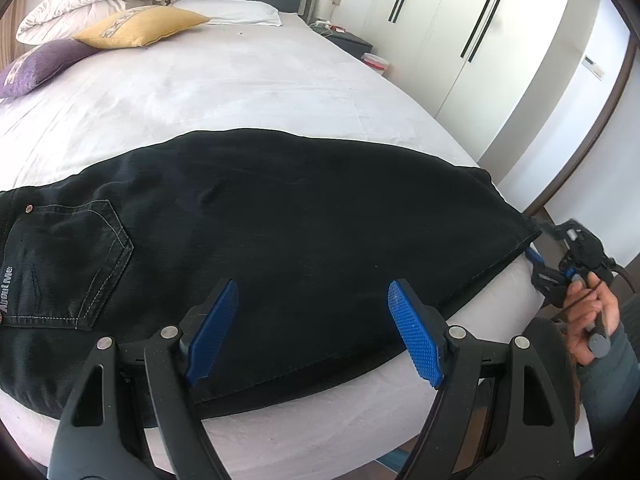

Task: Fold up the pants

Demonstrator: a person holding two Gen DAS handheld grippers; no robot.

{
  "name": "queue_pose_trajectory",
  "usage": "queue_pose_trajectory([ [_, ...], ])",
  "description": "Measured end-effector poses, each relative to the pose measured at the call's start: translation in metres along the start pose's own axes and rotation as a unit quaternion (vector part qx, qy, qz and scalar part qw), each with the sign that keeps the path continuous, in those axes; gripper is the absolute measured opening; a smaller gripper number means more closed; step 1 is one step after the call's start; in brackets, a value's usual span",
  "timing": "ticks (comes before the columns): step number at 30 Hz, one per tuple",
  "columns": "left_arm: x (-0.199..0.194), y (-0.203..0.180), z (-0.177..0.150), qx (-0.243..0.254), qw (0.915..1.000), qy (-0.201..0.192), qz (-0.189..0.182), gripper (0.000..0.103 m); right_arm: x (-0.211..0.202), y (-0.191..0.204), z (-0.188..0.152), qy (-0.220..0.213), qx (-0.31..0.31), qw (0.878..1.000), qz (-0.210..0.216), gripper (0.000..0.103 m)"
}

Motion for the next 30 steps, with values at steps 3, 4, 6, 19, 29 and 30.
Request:
queue_pose_trajectory([
  [3, 0.004, -0.001, -0.002, -0.003, 1.0000, 0.005, -0.002, 0.077, -0.009, 0.007, 0.005, 0.002, -0.040, 0.999, -0.013, 0.073],
  [4, 0.005, -0.003, -0.003, -0.001, 1.0000, 0.007, -0.004, 0.077, -0.009, 0.006, 0.008, 0.003, -0.042, 0.999, -0.016, 0.073],
  [6, 0.004, -0.008, -0.004, 0.006, 0.9999, 0.009, -0.006, 0.077, -0.002, 0.003, 0.017, 0.033, -0.049, 0.998, -0.029, 0.072],
  [19, 0.005, -0.019, -0.006, 0.023, 0.9996, 0.012, -0.010, 0.077, -0.011, -0.002, 0.035, 0.102, -0.087, 0.986, -0.104, 0.062],
  [29, 0.007, -0.028, -0.009, 0.029, 0.9992, 0.015, -0.021, 0.077, 0.029, 0.006, 0.027, 0.208, -0.120, 0.962, -0.131, 0.064],
  [30, 0.007, -0.028, -0.010, 0.029, 0.9993, 0.015, -0.021, 0.077, 0.029, 0.006, 0.025, 0.211, -0.114, 0.962, -0.128, 0.064],
])
Point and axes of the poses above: each gripper's, at about its wrist camera, not at the fingertips, and x roughly the way its jaws point, y to its left, z to its top, the point moved 8 cm from there along x, roughly the way its jaws point, and after that the axes turned 3 degrees about z, right-handed, at the moved point
